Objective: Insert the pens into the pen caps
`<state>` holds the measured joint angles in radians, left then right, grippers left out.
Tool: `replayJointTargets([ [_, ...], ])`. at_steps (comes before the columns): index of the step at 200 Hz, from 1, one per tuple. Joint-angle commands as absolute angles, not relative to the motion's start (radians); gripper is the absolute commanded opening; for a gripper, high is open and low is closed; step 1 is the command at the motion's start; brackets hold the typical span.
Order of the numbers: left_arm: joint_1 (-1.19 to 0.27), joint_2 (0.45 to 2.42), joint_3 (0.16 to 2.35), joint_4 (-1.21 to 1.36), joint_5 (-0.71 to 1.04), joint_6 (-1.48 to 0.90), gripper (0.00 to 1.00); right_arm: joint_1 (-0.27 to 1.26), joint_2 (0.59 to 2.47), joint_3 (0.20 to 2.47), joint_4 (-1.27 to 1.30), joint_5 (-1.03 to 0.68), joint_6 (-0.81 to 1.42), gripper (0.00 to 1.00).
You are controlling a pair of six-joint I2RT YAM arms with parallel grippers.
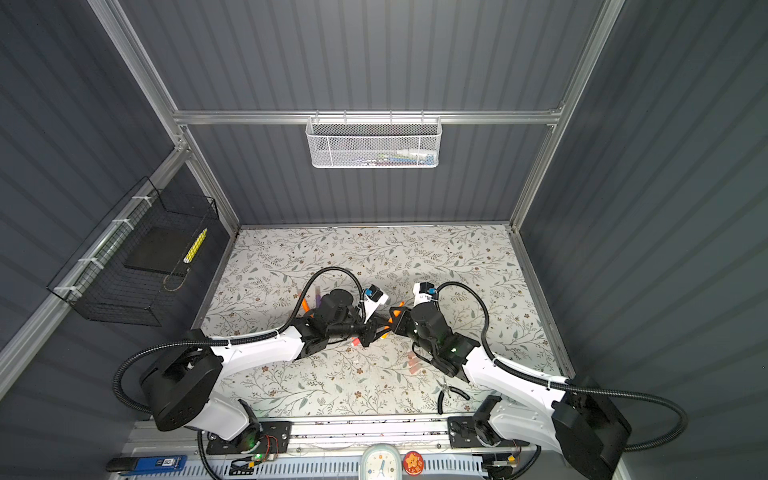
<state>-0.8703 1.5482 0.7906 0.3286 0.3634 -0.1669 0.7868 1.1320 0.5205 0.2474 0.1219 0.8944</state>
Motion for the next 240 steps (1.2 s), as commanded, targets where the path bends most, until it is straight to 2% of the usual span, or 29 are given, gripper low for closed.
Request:
replayJointTargets([
  [1, -0.876, 1.567, 0.83, 0.306, 0.365, -0.159, 0.33, 0.794, 1.15, 0.545, 0.277, 0.086, 0.893, 0.0],
  [67, -0.876, 1.579, 0.834, 0.306, 0.358, -0.164, 0.33, 0.802, 1.168, 0.533, 0.312, 0.08, 0.908, 0.0],
  [86, -0.876, 1.582, 0.838, 0.306, 0.363, -0.166, 0.28, 0.803, 1.173, 0.53, 0.319, 0.08, 0.912, 0.0],
  [134, -0.876, 1.584, 0.841, 0.301, 0.359, -0.169, 0.0, 0.804, 1.177, 0.526, 0.331, 0.075, 0.913, 0.0],
  [153, -0.876, 1.583, 0.843, 0.299, 0.351, -0.173, 0.0, 0.804, 1.177, 0.524, 0.336, 0.074, 0.911, 0.0],
  [164, -0.876, 1.579, 0.84, 0.301, 0.338, -0.184, 0.0, 0.803, 1.174, 0.522, 0.334, 0.073, 0.908, 0.13],
  [181, -0.873, 1.568, 0.829, 0.296, 0.225, -0.199, 0.0, 0.803, 1.162, 0.528, 0.318, 0.076, 0.895, 0.48],
  [190, -0.872, 1.554, 0.82, 0.292, 0.147, -0.211, 0.0, 0.803, 1.152, 0.535, 0.284, 0.089, 0.893, 0.58],
  [211, -0.859, 1.514, 0.784, 0.294, -0.05, -0.244, 0.0, 0.803, 1.126, 0.541, 0.234, 0.123, 0.894, 0.66],
  [240, -0.795, 1.441, 0.719, 0.28, -0.291, -0.325, 0.0, 0.804, 1.085, 0.57, 0.131, 0.137, 0.92, 0.64],
])
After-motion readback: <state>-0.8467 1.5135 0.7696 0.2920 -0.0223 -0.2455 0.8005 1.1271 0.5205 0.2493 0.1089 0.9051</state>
